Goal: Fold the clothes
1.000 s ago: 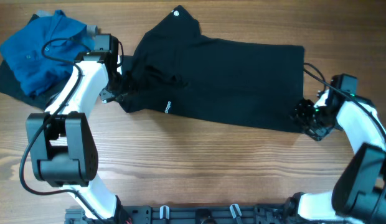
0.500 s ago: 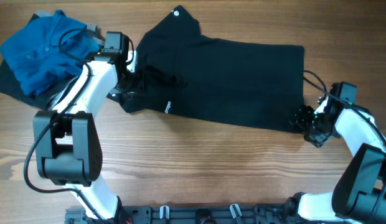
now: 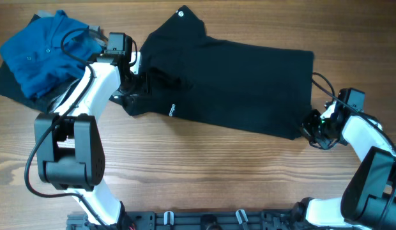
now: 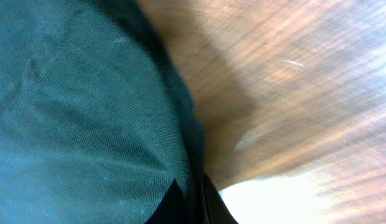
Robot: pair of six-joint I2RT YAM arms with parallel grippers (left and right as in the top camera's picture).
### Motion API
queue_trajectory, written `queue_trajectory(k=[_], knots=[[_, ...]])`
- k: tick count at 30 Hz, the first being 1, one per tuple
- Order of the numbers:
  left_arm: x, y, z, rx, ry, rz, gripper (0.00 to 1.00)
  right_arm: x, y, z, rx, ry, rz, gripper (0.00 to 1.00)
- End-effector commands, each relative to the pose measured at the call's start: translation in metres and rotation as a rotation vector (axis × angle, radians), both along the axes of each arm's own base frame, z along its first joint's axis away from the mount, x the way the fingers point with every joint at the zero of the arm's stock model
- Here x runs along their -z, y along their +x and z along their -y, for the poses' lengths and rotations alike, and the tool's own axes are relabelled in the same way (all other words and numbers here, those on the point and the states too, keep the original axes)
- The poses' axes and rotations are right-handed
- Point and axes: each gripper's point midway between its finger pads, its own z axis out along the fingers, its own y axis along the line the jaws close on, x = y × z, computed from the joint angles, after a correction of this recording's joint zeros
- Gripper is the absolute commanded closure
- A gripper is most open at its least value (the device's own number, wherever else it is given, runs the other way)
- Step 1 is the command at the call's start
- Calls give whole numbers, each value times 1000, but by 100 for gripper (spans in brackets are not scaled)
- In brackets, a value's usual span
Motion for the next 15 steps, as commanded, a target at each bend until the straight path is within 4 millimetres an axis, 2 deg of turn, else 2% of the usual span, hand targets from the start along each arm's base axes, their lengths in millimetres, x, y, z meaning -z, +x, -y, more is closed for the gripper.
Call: queue_trajectory(k=[1,4,8,12,15], knots=[[8,-5,0,18,6,-27,30,19,-40,41,136,-136,-166,96],[8,-5,21,116,-47,-19,30,17,-32,47,119,-134,-120,96],[26,-6,38,201,-33,-34,30,16,-24,46,103,-125,-83,96],[41,-4,33,199,23,-50,33,16,-23,47,104,-127,-77,96],[42,3,29,193,52,-25,36,16,-23,47,105,-127,-76,96]])
